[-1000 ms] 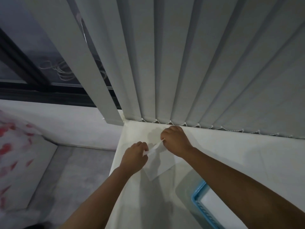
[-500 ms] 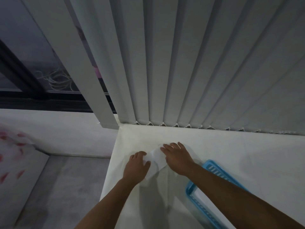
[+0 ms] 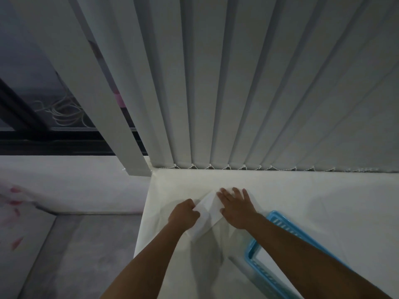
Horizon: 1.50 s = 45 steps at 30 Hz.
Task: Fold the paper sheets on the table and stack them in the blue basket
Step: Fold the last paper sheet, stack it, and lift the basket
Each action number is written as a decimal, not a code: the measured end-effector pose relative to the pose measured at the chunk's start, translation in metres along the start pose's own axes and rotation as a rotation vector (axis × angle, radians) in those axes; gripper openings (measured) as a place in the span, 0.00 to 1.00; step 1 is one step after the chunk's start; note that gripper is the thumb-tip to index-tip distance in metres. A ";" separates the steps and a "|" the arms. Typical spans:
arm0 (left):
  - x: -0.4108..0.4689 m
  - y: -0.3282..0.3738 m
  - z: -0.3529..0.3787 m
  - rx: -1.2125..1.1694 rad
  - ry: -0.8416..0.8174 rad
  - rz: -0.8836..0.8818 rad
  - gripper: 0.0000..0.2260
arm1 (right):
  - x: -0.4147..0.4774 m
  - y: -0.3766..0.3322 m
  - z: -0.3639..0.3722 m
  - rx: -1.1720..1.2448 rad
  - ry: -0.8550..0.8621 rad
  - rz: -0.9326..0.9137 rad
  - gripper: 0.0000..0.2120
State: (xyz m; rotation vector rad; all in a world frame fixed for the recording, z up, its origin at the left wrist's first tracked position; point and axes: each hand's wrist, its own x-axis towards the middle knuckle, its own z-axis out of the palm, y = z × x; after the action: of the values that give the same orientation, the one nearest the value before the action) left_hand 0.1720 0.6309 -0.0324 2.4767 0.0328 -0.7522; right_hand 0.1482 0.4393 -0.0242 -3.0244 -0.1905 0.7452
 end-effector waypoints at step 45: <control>-0.152 0.118 0.075 -1.331 -0.075 -0.066 0.09 | -0.247 0.024 0.024 2.026 0.572 0.612 0.05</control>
State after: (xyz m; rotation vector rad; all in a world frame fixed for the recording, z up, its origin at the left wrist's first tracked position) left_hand 0.0264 0.5123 0.0536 1.1790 0.4347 -0.5471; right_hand -0.0773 0.3844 0.0673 -1.1007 0.8973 -0.1377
